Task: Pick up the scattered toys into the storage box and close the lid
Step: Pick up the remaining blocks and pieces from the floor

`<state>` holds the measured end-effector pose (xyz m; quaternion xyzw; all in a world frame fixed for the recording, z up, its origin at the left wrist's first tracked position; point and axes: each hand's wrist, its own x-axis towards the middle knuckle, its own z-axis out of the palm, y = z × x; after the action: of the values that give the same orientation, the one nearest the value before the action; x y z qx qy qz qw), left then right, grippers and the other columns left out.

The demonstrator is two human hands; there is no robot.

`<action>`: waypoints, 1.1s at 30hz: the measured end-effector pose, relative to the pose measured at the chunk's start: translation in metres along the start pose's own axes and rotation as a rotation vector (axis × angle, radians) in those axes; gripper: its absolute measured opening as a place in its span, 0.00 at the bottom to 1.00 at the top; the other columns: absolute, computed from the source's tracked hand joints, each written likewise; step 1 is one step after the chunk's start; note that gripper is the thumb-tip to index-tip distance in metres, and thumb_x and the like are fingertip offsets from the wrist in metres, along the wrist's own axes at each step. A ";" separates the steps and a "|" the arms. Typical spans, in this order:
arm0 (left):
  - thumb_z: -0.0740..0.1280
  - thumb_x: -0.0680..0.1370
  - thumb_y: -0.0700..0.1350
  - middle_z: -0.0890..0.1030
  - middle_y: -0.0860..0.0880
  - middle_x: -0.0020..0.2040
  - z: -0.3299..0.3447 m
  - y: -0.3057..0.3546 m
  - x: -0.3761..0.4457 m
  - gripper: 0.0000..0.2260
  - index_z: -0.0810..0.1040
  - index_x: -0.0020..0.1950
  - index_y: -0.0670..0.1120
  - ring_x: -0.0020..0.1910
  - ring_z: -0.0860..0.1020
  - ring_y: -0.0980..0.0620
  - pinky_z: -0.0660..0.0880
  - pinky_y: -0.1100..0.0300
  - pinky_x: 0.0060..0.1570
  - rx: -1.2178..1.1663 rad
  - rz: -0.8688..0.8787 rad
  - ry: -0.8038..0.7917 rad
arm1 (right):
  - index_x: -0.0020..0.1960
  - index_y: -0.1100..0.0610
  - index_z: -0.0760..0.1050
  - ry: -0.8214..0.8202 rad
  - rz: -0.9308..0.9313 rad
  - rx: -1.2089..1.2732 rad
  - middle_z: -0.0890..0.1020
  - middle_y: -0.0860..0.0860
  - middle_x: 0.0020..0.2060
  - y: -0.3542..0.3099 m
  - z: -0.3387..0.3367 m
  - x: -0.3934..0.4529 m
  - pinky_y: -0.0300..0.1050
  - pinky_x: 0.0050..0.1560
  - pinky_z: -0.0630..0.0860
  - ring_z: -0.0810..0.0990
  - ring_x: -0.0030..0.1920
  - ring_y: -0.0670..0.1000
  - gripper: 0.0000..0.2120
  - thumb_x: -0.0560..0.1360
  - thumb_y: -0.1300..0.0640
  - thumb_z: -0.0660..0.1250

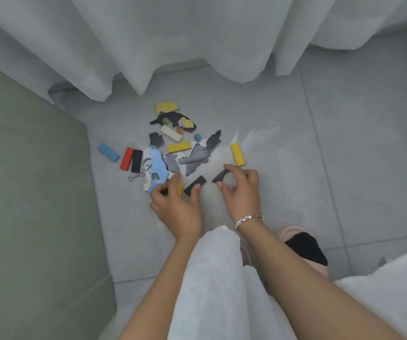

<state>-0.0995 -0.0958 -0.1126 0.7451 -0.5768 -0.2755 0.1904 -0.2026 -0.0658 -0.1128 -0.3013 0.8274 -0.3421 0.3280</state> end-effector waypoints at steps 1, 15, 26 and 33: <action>0.74 0.71 0.49 0.69 0.45 0.58 0.000 -0.001 0.002 0.20 0.77 0.62 0.51 0.55 0.67 0.46 0.66 0.58 0.50 0.045 0.066 -0.016 | 0.62 0.57 0.75 -0.011 -0.027 -0.031 0.67 0.53 0.51 0.002 0.000 0.002 0.36 0.55 0.69 0.72 0.48 0.51 0.19 0.72 0.64 0.69; 0.71 0.74 0.45 0.76 0.42 0.52 0.001 0.012 0.012 0.14 0.78 0.59 0.46 0.54 0.72 0.43 0.66 0.58 0.48 0.175 0.272 -0.164 | 0.44 0.54 0.79 -0.239 -0.130 -0.426 0.75 0.47 0.42 -0.009 -0.041 0.054 0.43 0.45 0.69 0.70 0.52 0.50 0.08 0.66 0.55 0.75; 0.67 0.76 0.44 0.71 0.42 0.60 -0.002 0.036 0.015 0.18 0.72 0.65 0.43 0.59 0.71 0.43 0.66 0.60 0.52 0.234 0.209 -0.308 | 0.51 0.53 0.80 -0.262 -0.068 -0.290 0.76 0.47 0.40 -0.010 -0.043 0.051 0.40 0.44 0.69 0.73 0.43 0.47 0.08 0.72 0.58 0.69; 0.65 0.77 0.41 0.73 0.42 0.59 -0.010 0.055 0.015 0.13 0.71 0.61 0.41 0.54 0.73 0.46 0.64 0.65 0.45 0.024 0.124 -0.422 | 0.54 0.57 0.74 -0.281 -0.071 -0.339 0.81 0.54 0.50 -0.024 -0.054 0.040 0.47 0.51 0.74 0.78 0.51 0.56 0.07 0.76 0.59 0.63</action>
<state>-0.1321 -0.1249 -0.0741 0.6362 -0.6518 -0.4061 0.0734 -0.2605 -0.0886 -0.0786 -0.4257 0.8082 -0.1640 0.3723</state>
